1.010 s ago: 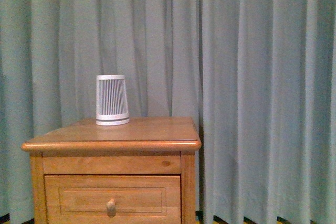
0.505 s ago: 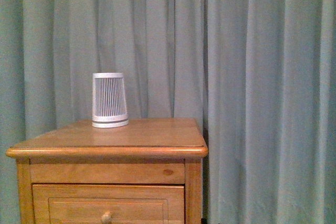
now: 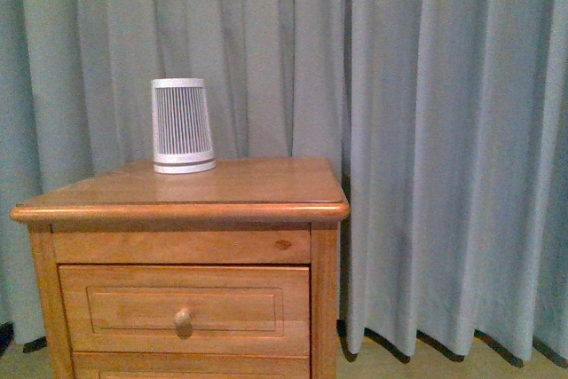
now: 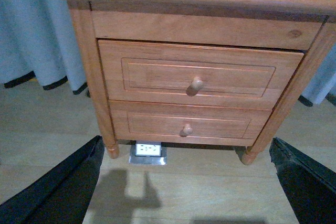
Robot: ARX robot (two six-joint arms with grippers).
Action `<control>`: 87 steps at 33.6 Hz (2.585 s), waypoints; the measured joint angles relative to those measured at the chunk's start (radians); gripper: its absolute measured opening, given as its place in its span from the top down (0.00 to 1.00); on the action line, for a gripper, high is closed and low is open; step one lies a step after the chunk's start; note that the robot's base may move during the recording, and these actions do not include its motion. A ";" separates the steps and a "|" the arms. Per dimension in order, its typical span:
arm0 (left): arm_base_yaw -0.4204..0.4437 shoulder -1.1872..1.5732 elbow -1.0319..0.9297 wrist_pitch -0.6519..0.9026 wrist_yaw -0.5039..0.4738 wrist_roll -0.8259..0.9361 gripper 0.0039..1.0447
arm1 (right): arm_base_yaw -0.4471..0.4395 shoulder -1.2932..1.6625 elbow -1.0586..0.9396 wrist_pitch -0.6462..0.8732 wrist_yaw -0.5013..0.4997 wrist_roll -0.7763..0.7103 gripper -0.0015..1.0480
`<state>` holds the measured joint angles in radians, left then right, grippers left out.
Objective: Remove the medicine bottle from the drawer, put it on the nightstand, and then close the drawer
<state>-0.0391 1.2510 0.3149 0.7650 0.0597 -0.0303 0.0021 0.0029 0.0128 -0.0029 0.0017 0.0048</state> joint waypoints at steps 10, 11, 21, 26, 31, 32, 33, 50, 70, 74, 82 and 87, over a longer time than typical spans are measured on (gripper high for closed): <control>-0.093 0.426 0.306 0.103 -0.095 0.026 0.06 | 0.000 0.000 0.000 0.000 0.000 0.000 0.07; -0.102 0.461 0.335 0.114 -0.100 0.031 0.06 | 0.000 0.000 0.000 0.000 0.000 0.000 0.07; -0.158 0.755 0.561 0.215 -0.092 0.050 0.06 | 0.000 0.000 0.000 0.000 0.000 0.000 0.07; -0.181 0.893 0.684 0.239 -0.094 0.048 0.06 | 0.000 0.000 0.000 0.000 0.000 0.000 0.07; -0.185 1.014 0.813 0.239 -0.098 0.046 0.06 | 0.000 0.000 0.000 0.000 0.000 0.000 0.07; -0.185 1.033 0.834 0.235 -0.100 0.048 0.06 | 0.000 0.000 0.000 0.000 0.000 0.000 0.07; -0.185 1.059 0.858 0.231 -0.102 0.053 0.06 | 0.000 0.000 0.000 0.000 0.000 0.000 0.07; -0.132 1.284 1.140 0.106 -0.143 0.097 0.06 | 0.000 0.000 0.000 0.000 0.000 0.000 0.07; -0.121 1.341 1.224 0.042 -0.140 0.112 0.28 | 0.000 0.000 0.000 0.000 0.000 0.000 0.07; -0.119 1.341 1.225 0.042 -0.140 0.111 0.49 | 0.000 0.000 0.000 0.000 0.000 0.000 0.07; -0.122 1.341 1.224 0.046 -0.133 0.112 0.75 | 0.000 0.000 0.000 0.000 0.000 0.000 0.07; -0.122 1.341 1.219 0.056 -0.130 0.113 0.76 | 0.000 0.000 0.000 0.000 0.000 0.000 0.07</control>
<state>-0.1608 2.5916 1.5341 0.8207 -0.0708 0.0822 0.0021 0.0029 0.0128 -0.0029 0.0017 0.0048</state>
